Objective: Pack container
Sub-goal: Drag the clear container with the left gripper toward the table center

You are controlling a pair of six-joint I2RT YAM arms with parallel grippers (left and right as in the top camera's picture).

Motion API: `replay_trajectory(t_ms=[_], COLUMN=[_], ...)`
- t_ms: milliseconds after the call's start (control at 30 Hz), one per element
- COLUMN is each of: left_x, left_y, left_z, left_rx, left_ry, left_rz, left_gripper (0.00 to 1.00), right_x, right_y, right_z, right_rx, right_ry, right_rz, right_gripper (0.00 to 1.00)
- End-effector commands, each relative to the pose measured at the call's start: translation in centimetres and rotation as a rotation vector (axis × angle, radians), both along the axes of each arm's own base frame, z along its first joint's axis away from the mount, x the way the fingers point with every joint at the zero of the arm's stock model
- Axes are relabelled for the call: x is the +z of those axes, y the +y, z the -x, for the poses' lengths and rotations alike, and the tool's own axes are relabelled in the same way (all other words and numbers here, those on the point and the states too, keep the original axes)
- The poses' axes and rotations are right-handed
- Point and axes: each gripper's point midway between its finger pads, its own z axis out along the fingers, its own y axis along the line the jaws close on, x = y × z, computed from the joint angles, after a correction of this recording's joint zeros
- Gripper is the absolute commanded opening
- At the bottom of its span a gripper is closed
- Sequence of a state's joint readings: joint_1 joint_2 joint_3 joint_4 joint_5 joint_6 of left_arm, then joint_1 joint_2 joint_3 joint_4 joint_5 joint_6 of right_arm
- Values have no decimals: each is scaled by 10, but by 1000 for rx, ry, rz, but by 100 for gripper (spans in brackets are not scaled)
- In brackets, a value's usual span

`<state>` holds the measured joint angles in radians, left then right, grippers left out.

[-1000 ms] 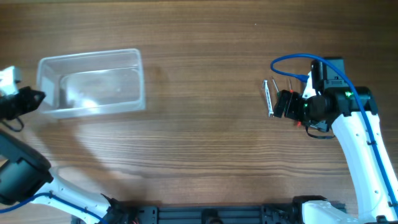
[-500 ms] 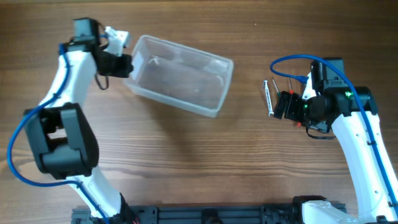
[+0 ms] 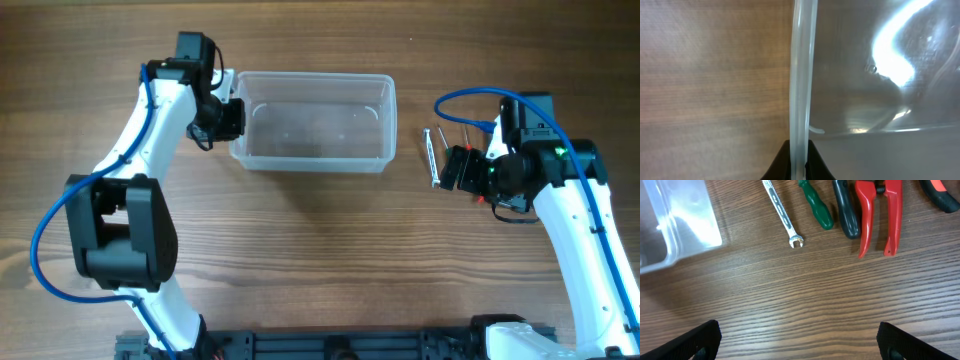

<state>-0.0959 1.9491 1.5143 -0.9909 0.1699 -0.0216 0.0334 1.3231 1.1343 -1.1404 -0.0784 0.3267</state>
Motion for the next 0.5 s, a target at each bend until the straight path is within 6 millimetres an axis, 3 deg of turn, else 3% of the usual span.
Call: replay_trajectory(t_ms=[0, 133, 467], left_x=[-25, -25, -22], left_y=[-13, -25, -20], left_z=[36, 49, 83], left_rx=[2, -39, 33], left_ry=[152, 185, 325], left_rz=[-65, -93, -152], left_gripper=[4, 4, 4], right_x=[4, 4, 5], right_y=[1, 1, 1], right_z=[-6, -7, -11], right_rx=[12, 12, 35], right_ry=[-19, -21, -42], right_rz=[-9, -7, 1], right_gripper=[100, 100, 100])
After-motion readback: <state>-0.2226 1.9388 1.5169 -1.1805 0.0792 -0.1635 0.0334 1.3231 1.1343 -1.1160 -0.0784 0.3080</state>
